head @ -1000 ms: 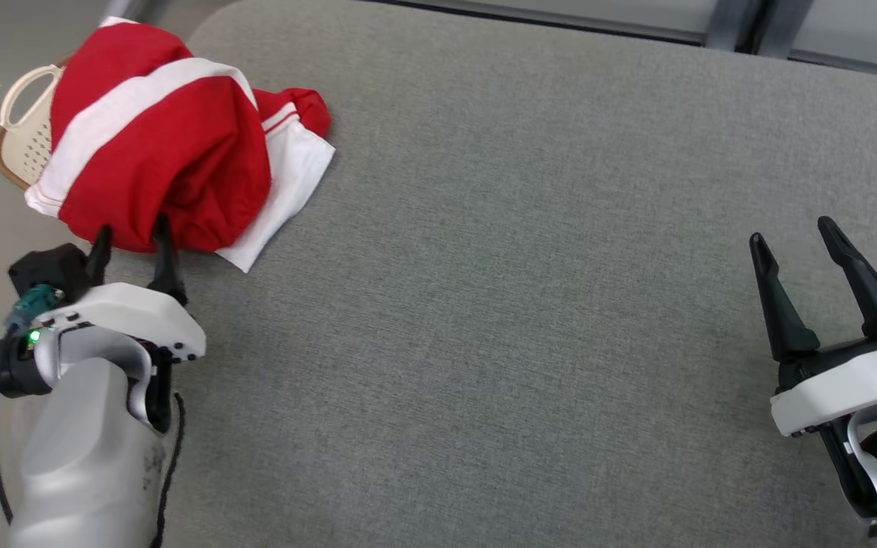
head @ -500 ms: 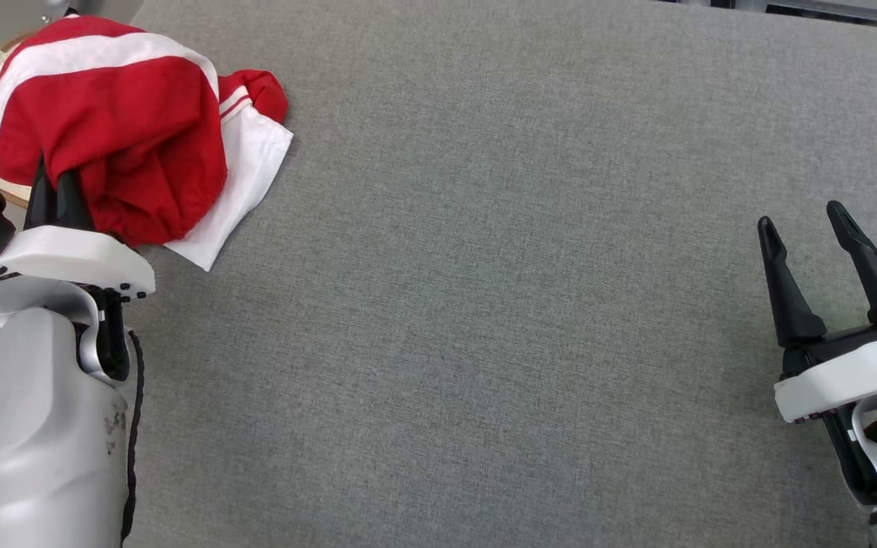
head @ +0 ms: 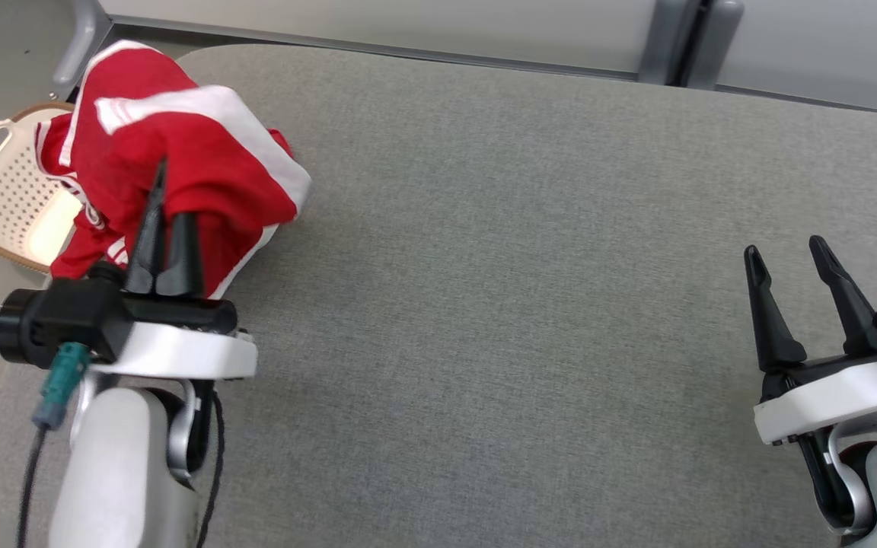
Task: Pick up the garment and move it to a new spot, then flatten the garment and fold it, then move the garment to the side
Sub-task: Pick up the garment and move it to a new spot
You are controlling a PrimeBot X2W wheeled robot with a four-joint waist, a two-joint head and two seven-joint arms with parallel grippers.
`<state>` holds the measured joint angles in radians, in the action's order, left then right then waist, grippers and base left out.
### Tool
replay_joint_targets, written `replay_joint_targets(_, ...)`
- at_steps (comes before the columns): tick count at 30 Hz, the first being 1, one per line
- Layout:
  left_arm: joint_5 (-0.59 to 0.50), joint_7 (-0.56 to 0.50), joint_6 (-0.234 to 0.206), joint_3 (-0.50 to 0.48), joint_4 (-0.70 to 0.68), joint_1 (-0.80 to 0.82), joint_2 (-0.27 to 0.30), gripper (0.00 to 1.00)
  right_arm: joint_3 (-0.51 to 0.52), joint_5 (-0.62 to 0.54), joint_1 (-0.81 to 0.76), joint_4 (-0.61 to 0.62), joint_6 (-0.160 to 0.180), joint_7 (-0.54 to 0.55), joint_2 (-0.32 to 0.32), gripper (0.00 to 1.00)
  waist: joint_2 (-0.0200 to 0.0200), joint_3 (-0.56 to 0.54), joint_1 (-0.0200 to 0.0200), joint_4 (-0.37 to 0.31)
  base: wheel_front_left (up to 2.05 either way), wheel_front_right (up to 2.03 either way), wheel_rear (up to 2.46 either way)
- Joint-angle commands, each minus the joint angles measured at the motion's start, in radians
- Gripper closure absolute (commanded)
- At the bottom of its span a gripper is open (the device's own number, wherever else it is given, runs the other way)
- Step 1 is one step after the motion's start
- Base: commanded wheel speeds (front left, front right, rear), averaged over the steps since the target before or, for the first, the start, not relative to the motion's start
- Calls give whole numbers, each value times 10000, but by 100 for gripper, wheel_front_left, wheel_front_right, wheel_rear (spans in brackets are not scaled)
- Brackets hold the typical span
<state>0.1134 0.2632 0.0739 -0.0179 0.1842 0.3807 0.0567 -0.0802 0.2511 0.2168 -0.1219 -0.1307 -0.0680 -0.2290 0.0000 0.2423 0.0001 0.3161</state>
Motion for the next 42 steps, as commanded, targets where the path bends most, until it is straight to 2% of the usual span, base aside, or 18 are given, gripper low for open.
replay_joint_targets(1, -104, 17, 53, 303, -347, -250, 10, 100, 34, 35, -129, -55, -1, -76, 29, 0, 0, -182, -1, -284, 0, 0, 0)
replay_joint_targets(5, -129, -289, 163, 1527, -1100, -785, -29, 100, 81, 47, -116, -110, -1, -146, 213, 0, 0, -181, -1, -833, 0, 0, 0)
replay_joint_targets(11, 100, -816, 307, 3415, -1239, -459, -46, 100, -63, 137, 190, -208, -1, -294, 436, 0, 0, 186, -1, -2221, 0, 0, 0)
replay_joint_targets(22, 637, -1316, 461, 6893, 242, 1774, -35, 100, -422, 614, 773, -1207, -1, -1121, 981, 0, 0, 1220, -1, -5604, 0, 0, 0)
replay_joint_targets(28, 1015, -1764, 514, 8187, 1764, 2564, -32, 100, -561, 947, 989, -1894, -1, -1559, 1204, 0, 0, 1659, -1, -6542, 0, 0, 0)
replay_joint_targets(29, 1065, -1833, 524, 8323, 1980, 2645, -30, 96, -617, 974, 1031, -1986, -1, -1617, 1230, 0, 0, 1695, -1, -6607, 0, 0, 0)
replay_joint_targets(30, 1152, -1864, 531, 8439, 2160, 2699, -30, 44, -644, 1009, 1058, -2087, -1, -1666, 1249, 0, 0, 1699, -1, -6638, 0, 0, 0)
replay_joint_targets(31, 1192, -1887, 540, 8557, 2321, 2731, -35, 0, -671, 1031, 1081, -2161, -1, -1716, 1256, 0, 0, 1696, -1, -6651, 0, 0, 0)
replay_joint_targets(36, 1371, -1508, 504, 8789, 2477, 2694, -49, 0, -689, 1066, 1161, -2465, -1, -1855, 1169, 0, 0, 1463, -1, -6348, 0, 0, 0)
replay_joint_targets(42, 1576, -700, 102, 8494, 1878, 2167, 115, 0, -687, 962, 1001, -2592, -1, -1896, 865, 0, 0, 862, -1, -5481, 0, 0, 0)
